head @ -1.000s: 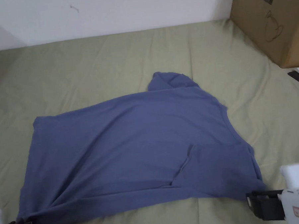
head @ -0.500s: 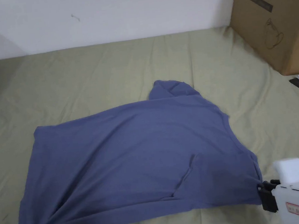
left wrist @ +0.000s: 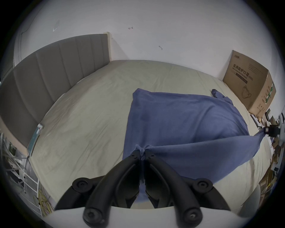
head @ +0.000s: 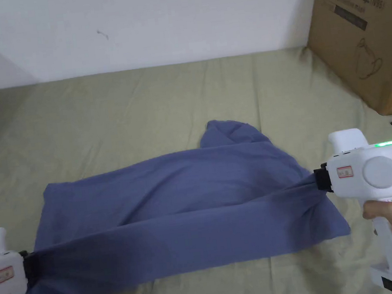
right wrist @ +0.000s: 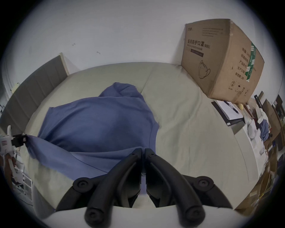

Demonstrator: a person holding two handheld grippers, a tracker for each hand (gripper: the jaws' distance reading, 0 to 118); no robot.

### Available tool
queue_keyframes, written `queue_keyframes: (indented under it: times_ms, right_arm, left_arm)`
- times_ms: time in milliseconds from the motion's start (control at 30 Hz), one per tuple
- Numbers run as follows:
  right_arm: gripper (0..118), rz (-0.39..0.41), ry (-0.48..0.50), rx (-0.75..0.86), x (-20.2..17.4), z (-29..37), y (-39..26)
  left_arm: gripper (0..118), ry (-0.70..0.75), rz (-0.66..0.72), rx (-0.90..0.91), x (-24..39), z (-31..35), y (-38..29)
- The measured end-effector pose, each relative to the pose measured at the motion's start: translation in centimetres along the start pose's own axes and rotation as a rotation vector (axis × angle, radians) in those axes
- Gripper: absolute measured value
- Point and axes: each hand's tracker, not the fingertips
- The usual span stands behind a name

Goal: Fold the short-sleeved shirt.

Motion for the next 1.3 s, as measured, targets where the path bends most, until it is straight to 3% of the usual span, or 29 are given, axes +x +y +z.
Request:
queue_keyframes:
  times_ms: [133, 167, 200, 267, 300, 333, 433, 500, 533, 567, 600, 633, 733, 767, 900, 933, 967, 1033, 1067, 1167, 1267, 1300]
  right_arm:
    - [6, -0.006, -0.017, -0.077, -0.1, -5.3, 1.6]
    - [6, -0.014, -0.016, -0.076, -0.2, -6.2, 1.6]
    - [11, -0.021, -0.014, -0.078, -0.3, -6.8, 1.4]
    - [69, 0.011, -0.004, -0.138, -0.6, -8.0, 0.9]
    - [90, 0.018, 0.0, -0.161, -0.5, -8.3, 0.5]
    - [91, 0.01, 0.003, -0.148, -0.4, -8.0, 0.0]
    - [86, -0.058, 0.051, -0.1, 0.2, -5.7, -1.6]
    - [50, -0.1, 0.068, -0.073, 0.7, -3.6, -2.9]
    - [15, -0.115, 0.084, -0.065, 0.8, -2.5, -3.7]
    - [0, -0.127, 0.092, -0.042, 0.9, -1.3, -4.6]
    - [0, -0.133, 0.081, -0.023, 0.7, -0.3, -5.6]
    - [0, -0.139, 0.075, -0.022, 0.7, 0.7, -6.7]
    - [0, -0.128, 0.122, -0.008, 0.1, 3.3, -9.2]
    - [0, -0.122, 0.121, -0.003, -0.4, 4.0, -9.8]
    - [0, -0.062, 0.114, 0.018, -1.7, 5.7, -11.7]
    - [0, -0.051, 0.118, 0.014, -1.9, 5.8, -11.9]
    - [0, -0.047, 0.122, 0.011, -2.0, 5.9, -12.1]
    - [0, -0.053, 0.118, 0.002, -2.0, 5.9, -12.3]
    - [0, -0.059, 0.123, -0.004, -1.9, 5.9, -12.6]
    - [0, -0.078, 0.119, -0.012, -1.6, 5.8, -13.2]
    - [1, -0.098, 0.106, -0.024, -1.0, 5.4, -13.5]
    - [12, -0.105, 0.108, -0.025, -0.6, 5.0, -13.4]
  left_arm:
    - [4, 0.032, -0.068, -0.094, 1.0, -4.6, 1.6]
    - [10, 0.041, -0.079, -0.103, 1.1, -5.6, 1.7]
    - [26, 0.076, -0.095, -0.121, 1.3, -6.2, 1.8]
    - [89, 0.087, -0.088, -0.141, 1.4, -6.9, 1.6]
    - [104, 0.083, -0.068, -0.171, 1.2, -6.9, 1.5]
    - [106, 0.055, -0.044, -0.153, 0.9, -6.2, 1.2]
    - [105, 0.01, 0.006, -0.096, -0.2, -3.2, -0.2]
    - [99, -0.004, 0.006, -0.092, -0.7, -0.9, -1.4]
    - [79, -0.02, 0.008, -0.059, -1.3, 0.3, -2.2]
    - [53, -0.032, 0.009, -0.039, -1.5, 1.8, -3.0]
    - [26, -0.039, 0.017, -0.01, -1.6, 2.9, -3.9]
    - [8, -0.046, 0.031, 0.001, -1.6, 3.8, -4.7]
    - [6, -0.083, 0.032, 0.002, -1.8, 5.6, -7.2]
    - [0, -0.102, 0.042, -0.001, -1.7, 6.0, -7.8]
    - [0, -0.057, 0.039, 0.045, -2.0, 5.2, -8.4]
    - [9, -0.048, 0.042, 0.049, -2.1, 4.2, -8.1]
    - [31, -0.038, 0.047, 0.028, -2.2, 3.3, -7.5]
    - [89, -0.036, 0.062, 0.008, -2.7, 1.6, -7.0]
    - [95, -0.027, 0.067, -0.004, -2.5, 0.6, -6.6]
    - [91, 0.017, 0.128, -0.125, -3.3, -2.3, -6.7]
    - [65, 0.04, 0.17, -0.123, -3.2, -3.1, -8.3]
    - [52, 0.031, 0.163, -0.084, -3.3, -2.4, -8.0]
